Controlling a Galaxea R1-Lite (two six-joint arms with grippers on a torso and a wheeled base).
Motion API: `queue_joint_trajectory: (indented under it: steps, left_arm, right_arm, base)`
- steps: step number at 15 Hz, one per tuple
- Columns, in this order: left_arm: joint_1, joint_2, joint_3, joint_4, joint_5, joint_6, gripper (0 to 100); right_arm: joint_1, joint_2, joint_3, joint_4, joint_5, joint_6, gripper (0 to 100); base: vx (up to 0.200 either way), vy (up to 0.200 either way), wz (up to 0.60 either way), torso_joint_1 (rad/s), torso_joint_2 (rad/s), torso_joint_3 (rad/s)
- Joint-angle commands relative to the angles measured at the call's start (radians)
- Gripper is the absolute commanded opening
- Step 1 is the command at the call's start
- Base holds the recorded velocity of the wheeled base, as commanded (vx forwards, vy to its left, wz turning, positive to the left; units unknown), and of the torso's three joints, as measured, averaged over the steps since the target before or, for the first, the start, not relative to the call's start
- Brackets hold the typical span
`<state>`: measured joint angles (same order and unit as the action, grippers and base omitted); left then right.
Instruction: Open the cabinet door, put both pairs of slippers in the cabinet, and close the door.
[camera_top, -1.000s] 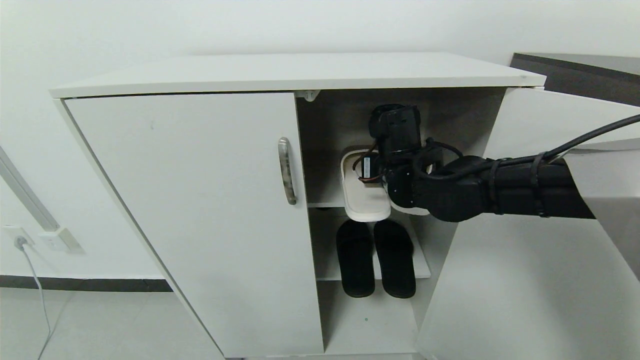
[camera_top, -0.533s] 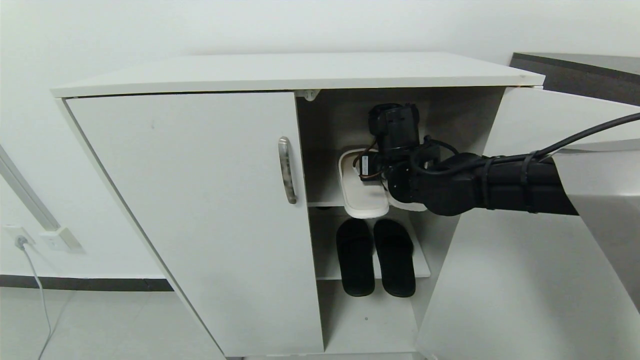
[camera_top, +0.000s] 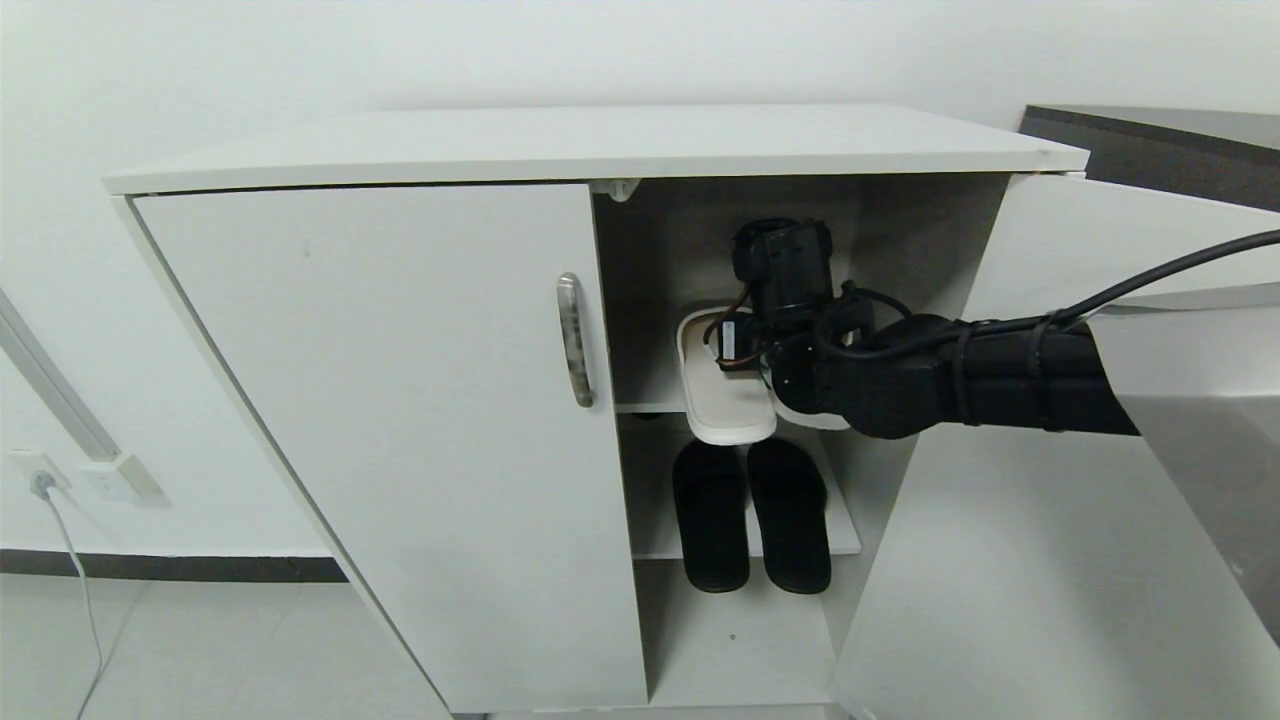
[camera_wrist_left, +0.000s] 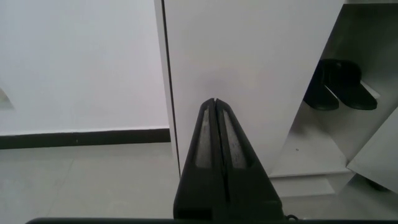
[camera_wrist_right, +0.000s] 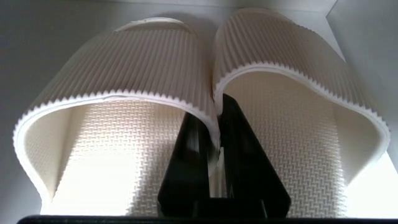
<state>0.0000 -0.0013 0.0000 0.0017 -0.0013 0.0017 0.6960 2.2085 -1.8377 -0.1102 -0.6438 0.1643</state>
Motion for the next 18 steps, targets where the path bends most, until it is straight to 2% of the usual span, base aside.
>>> queue_joint_trajectory:
  steps: [1, 8, 11, 15, 18]
  left_arm:
    - [0.000, 0.001, 0.000, 0.000, 0.000, 0.000, 0]
    - [0.000, 0.001, 0.000, 0.000, 0.001, 0.000, 0]
    - [0.000, 0.001, 0.000, 0.000, 0.001, 0.000, 0]
    - [0.000, 0.001, 0.000, 0.000, 0.001, 0.000, 0]
    - [0.000, 0.001, 0.000, 0.000, 0.001, 0.000, 0]
  right_arm:
    - [0.000, -0.004, 0.003, 0.000, 0.000, 0.000, 100]
    - [0.036, -0.130, 0.150, -0.006, -0.010, 0.001, 100]
    - [0.057, -0.208, 0.256, -0.017, -0.034, 0.006, 100]
    - [0.131, -0.336, 0.446, -0.088, -0.045, 0.003, 100]
    - [0.218, -0.501, 0.672, -0.158, -0.043, 0.009, 100]
  base:
    - [0.000, 0.000, 0.00, 0.000, 0.00, 0.000]
    - [0.000, 0.000, 0.00, 0.000, 0.00, 0.000]
    - [0.000, 0.000, 0.00, 0.000, 0.00, 0.000]
    - [0.000, 0.000, 0.00, 0.000, 0.00, 0.000]
    - [0.000, 0.000, 0.00, 0.000, 0.00, 0.000]
